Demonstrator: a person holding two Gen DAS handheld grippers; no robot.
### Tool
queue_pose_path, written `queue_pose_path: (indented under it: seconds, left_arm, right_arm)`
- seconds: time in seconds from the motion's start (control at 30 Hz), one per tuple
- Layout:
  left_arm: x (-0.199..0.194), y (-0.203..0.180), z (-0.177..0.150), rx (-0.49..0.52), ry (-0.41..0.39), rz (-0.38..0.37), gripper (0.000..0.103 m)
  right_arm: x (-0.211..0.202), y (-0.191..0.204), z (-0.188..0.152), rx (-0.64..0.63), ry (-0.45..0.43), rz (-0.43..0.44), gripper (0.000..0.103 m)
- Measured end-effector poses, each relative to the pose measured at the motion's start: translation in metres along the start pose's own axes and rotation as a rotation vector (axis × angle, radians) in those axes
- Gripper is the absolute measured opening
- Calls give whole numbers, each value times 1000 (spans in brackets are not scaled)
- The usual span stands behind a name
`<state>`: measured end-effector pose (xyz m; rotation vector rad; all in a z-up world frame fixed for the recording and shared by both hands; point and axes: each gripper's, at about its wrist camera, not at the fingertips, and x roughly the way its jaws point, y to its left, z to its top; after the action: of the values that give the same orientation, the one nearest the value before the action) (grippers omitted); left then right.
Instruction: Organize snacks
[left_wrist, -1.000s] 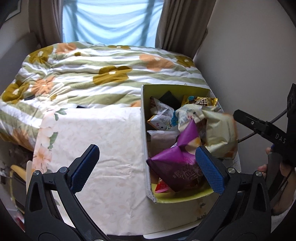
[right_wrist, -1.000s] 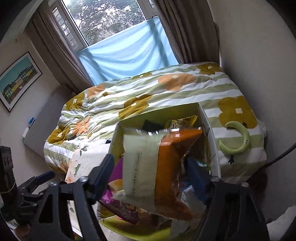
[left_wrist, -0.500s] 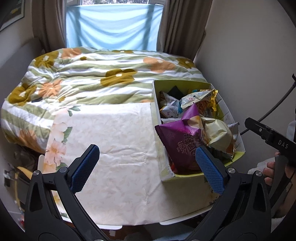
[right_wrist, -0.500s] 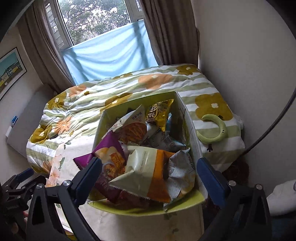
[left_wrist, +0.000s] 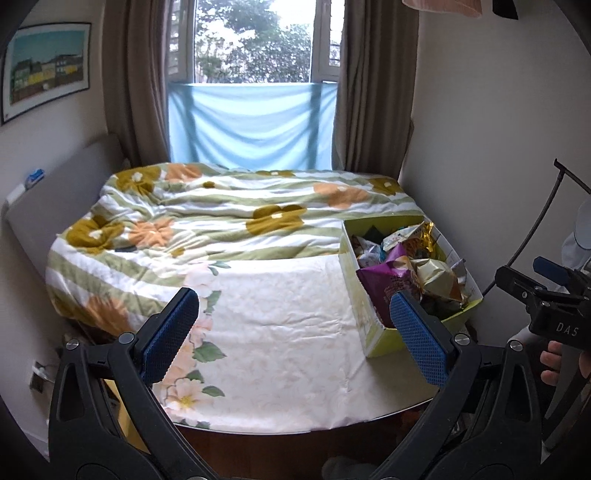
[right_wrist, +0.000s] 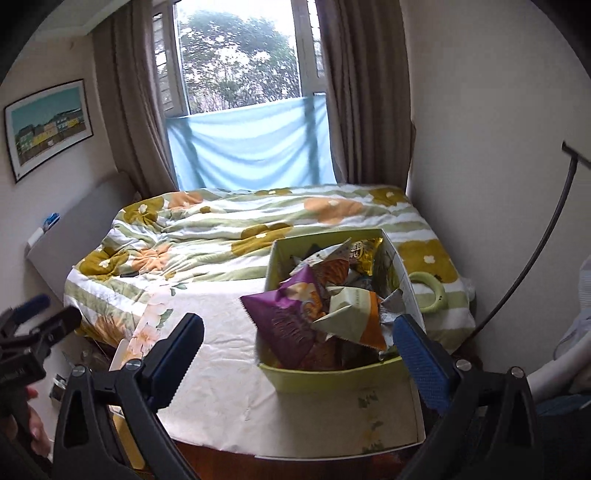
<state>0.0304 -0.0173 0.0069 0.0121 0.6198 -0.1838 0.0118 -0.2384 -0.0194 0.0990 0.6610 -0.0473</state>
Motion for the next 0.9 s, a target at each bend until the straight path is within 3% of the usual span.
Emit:
queue_pose_path:
  seconds: [0.2,0.43,0.9]
  left_arm:
    - [-38,12,-21,35,-50,43,103]
    - [-54,19,-34,21,-59,20,103]
    - [-44,13,-29,26,-57,10,103]
  right_arm:
    - [-29,33,-22,-70,-50,-27,102]
    - [-40,45,-39,-63,-58,-22,102]
    - [-40,45,-38,-46,-68,-29,102]
